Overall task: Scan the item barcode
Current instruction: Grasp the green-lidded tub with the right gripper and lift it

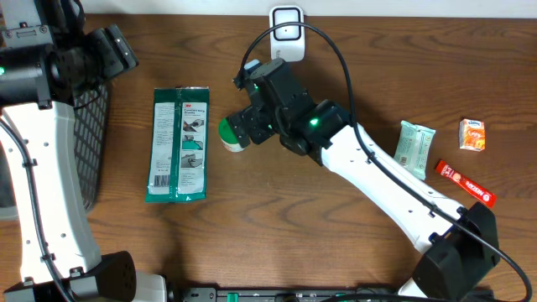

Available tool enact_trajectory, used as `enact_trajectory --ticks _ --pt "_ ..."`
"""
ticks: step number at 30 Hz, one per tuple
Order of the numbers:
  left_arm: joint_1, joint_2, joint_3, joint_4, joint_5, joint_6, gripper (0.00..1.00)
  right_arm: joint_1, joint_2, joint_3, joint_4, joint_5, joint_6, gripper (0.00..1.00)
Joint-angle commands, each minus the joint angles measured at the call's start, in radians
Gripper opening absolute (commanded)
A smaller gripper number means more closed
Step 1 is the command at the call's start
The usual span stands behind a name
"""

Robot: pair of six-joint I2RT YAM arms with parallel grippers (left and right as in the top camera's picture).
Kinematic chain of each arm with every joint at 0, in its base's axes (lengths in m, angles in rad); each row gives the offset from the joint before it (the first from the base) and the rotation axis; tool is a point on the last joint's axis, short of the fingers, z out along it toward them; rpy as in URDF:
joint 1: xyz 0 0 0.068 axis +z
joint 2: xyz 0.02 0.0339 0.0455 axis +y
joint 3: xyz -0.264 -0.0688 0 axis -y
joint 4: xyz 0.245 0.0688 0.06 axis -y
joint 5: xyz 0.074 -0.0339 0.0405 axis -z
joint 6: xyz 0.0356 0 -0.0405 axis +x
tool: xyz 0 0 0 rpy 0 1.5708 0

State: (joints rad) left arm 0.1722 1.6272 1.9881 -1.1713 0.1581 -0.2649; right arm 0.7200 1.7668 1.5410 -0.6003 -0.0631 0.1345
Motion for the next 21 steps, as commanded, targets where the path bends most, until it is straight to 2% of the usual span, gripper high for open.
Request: enact_trajectory --ticks 1,2,3,7,9,10,21 --pt "0.003 0.003 0.005 -0.003 0.006 0.009 0.85 0.013 0.004 -0.001 -0.010 -0.047 -0.001 0.71" --pt "0.003 0.003 0.005 -0.003 0.006 0.009 0.85 0.013 0.005 -0.001 -0.010 -0.047 -0.001 0.45" --pt "0.003 0.003 0.005 -0.003 0.006 0.009 0.85 0.013 0.005 -0.001 -0.010 -0.047 0.000 0.01" --pt "0.003 0.003 0.005 -0.003 0.006 0.009 0.85 0.014 0.005 -0.001 -0.002 -0.047 -0.001 0.01" --pt "0.003 0.003 0.005 -0.003 0.006 0.009 0.85 0.014 0.005 -0.001 -0.001 -0.047 0.000 0.73" --pt "0.003 0.003 0.005 -0.003 0.006 0.009 0.85 0.014 0.006 -0.001 0.001 -0.047 0.000 0.98" --pt "0.003 0.003 0.005 -0.003 0.006 0.009 0.85 0.022 0.160 -0.001 0.080 -0.048 0.079 0.99"
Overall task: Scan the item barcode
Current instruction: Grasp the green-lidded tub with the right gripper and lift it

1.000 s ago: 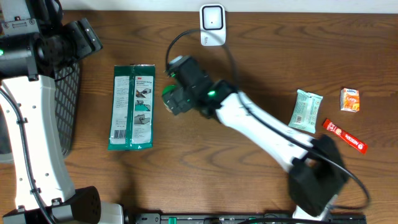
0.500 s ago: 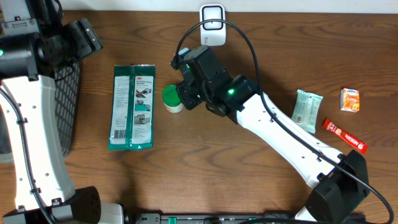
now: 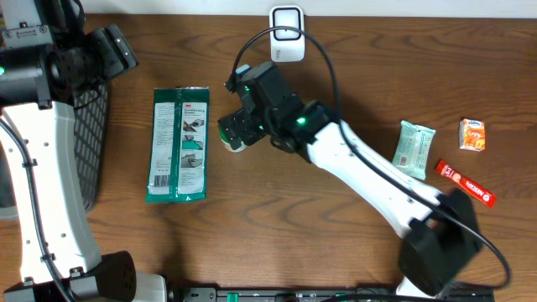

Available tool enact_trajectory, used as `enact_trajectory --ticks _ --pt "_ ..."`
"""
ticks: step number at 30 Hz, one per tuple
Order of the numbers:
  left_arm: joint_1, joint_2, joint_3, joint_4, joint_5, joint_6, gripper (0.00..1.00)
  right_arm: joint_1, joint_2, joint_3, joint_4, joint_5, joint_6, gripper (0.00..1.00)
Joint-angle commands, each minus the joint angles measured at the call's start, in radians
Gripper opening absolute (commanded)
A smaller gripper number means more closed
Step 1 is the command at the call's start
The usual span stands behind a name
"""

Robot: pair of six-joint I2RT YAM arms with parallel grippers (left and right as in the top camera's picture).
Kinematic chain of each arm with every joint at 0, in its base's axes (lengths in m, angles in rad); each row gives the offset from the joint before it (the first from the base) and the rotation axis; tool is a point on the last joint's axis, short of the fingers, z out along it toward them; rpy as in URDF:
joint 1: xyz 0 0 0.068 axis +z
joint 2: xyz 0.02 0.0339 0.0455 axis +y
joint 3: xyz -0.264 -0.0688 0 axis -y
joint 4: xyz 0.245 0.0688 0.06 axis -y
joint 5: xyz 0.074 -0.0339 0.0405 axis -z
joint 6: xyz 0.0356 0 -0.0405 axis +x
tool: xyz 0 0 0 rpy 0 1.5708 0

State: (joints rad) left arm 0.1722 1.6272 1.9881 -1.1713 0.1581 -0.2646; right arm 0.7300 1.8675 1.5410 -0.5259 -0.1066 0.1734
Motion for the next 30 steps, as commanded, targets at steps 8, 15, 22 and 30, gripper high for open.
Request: enact_trajectory --ticks 8,15,22,30 --pt "0.003 0.003 0.005 -0.003 0.006 0.008 0.85 0.067 0.181 -0.001 0.064 -0.033 0.039 0.99" --pt "0.003 0.003 0.005 -0.003 0.006 0.008 0.85 0.095 0.192 -0.001 0.070 0.156 0.001 0.97" --pt "0.003 0.003 0.005 -0.003 0.006 0.008 0.85 0.092 0.192 -0.001 0.082 0.225 0.002 0.99" --pt "0.003 0.003 0.005 -0.003 0.006 0.008 0.85 0.119 0.260 -0.001 0.172 0.139 0.001 0.99"
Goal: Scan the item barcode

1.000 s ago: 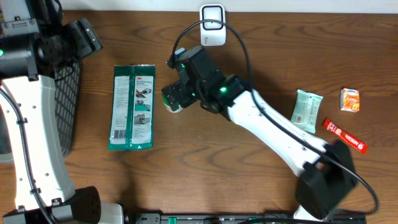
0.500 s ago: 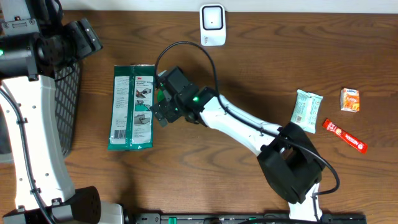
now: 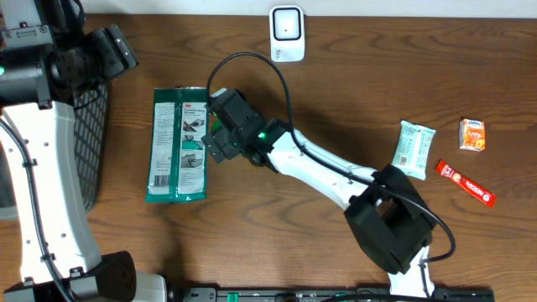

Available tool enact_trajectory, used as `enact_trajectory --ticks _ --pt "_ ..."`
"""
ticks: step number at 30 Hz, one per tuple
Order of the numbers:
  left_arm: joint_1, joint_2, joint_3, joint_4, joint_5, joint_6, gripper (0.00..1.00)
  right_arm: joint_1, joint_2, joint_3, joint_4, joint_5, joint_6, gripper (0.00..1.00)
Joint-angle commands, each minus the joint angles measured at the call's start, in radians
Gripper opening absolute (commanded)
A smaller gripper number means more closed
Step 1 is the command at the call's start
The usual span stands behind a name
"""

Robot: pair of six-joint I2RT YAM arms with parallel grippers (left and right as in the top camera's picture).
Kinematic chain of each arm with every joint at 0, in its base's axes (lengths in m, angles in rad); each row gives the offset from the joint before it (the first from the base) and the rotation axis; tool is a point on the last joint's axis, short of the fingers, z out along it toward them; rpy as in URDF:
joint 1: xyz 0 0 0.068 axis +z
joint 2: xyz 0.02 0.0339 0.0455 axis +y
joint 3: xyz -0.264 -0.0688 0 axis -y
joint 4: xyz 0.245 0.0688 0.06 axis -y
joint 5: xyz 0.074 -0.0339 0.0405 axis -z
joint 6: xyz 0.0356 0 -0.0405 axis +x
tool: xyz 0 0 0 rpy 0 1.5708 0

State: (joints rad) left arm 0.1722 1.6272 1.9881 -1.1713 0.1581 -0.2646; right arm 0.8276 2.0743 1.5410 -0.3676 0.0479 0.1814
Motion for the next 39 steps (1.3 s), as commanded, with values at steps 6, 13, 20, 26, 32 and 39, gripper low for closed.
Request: enact_trajectory --ticks 6,13,20,26,32,39 --pt "0.003 0.003 0.005 -0.003 0.006 0.008 0.85 0.019 0.072 -0.001 0.009 0.027 -0.007 0.89" --pt "0.003 0.003 0.005 -0.003 0.006 0.008 0.85 0.010 -0.043 -0.001 -0.014 0.026 -0.006 0.73" --pt "0.003 0.003 0.005 -0.003 0.006 0.008 0.85 -0.025 -0.163 -0.001 -0.145 0.025 -0.006 0.43" --pt "0.003 0.003 0.005 -0.003 0.006 0.008 0.85 -0.046 -0.176 -0.001 -0.198 -0.001 -0.005 0.55" --pt "0.003 0.003 0.005 -0.003 0.006 0.008 0.85 -0.056 -0.163 -0.002 -0.233 0.000 -0.003 0.86" --pt "0.003 0.003 0.005 -0.003 0.006 0.008 0.85 -0.063 -0.129 -0.002 -0.097 0.076 -0.003 0.99"
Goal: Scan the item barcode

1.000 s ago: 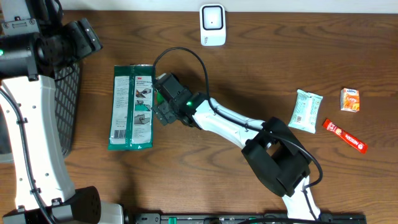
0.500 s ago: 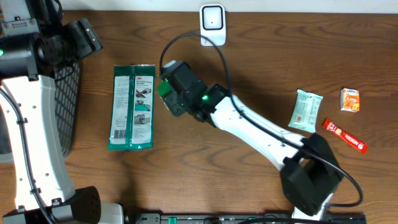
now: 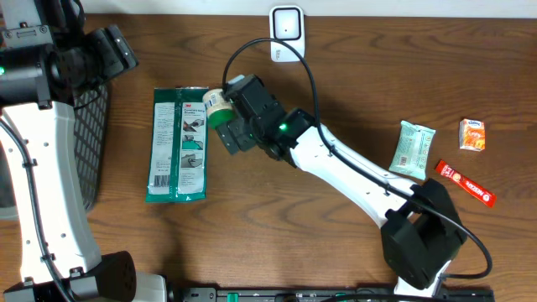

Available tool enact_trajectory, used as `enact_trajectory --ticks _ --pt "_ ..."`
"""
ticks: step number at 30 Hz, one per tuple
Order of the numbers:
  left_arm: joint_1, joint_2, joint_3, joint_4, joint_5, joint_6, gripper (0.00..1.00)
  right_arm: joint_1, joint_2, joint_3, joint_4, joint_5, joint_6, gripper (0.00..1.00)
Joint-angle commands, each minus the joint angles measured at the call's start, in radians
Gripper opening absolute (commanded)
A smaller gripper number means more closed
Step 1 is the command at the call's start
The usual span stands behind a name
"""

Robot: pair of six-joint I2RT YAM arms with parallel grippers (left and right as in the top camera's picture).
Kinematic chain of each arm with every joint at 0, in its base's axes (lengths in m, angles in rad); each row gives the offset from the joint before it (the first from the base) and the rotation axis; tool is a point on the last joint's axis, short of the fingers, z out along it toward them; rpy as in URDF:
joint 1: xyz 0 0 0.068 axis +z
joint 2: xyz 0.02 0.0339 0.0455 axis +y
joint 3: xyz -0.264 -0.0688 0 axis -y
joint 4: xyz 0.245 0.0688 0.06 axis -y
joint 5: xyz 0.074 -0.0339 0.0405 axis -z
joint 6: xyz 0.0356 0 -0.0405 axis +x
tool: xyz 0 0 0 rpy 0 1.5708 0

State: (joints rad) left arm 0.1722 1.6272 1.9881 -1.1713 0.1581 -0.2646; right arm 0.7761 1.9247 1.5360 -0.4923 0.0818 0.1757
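Observation:
My right gripper (image 3: 223,116) is shut on a small green container (image 3: 224,118) with a pale round end (image 3: 216,101). It holds the container just off the top right corner of a flat green packet (image 3: 177,144), the pale end turned up and left. The white scanner (image 3: 286,32) stands at the table's far edge, up and right of the gripper. My left arm's dark wrist (image 3: 101,49) hangs at the far left over a black mesh basket (image 3: 91,138). Its fingers do not show clearly.
At the right lie a pale green sachet (image 3: 414,148), a small orange box (image 3: 472,134) and a red bar (image 3: 466,184). The right arm's black cable (image 3: 277,44) loops up in front of the scanner.
My right gripper has moved from over the green packet's right edge to a spot slightly right and farther back. The container, hidden under the wrist then, now shows its pale end.
My right gripper held the green container below the scanner, left of centre. It then stood a little farther left, then over the green packet's right edge with the container hidden. Now it is back off the packet's corner. The left arm stayed still.

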Motion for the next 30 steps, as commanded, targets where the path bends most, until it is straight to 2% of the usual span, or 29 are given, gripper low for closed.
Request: enact_trajectory --ticks 1,10,14,23,30 --pt "0.003 0.003 0.005 -0.003 0.006 0.008 0.85 -0.012 0.023 0.003 0.044 0.042 0.002 0.99" --pt "0.003 0.003 0.005 -0.003 0.006 0.008 0.85 -0.012 0.044 0.003 0.148 0.059 -0.003 0.99" --pt "0.003 0.003 0.005 -0.003 0.006 0.008 0.85 -0.019 0.112 0.003 0.245 0.112 -0.062 0.99" --pt "0.003 0.003 0.005 -0.003 0.006 0.008 0.85 -0.058 0.253 0.003 0.475 0.000 -0.179 0.99" --pt "0.003 0.003 0.005 -0.003 0.006 0.008 0.85 -0.055 0.254 0.003 0.406 -0.084 -0.235 0.99"
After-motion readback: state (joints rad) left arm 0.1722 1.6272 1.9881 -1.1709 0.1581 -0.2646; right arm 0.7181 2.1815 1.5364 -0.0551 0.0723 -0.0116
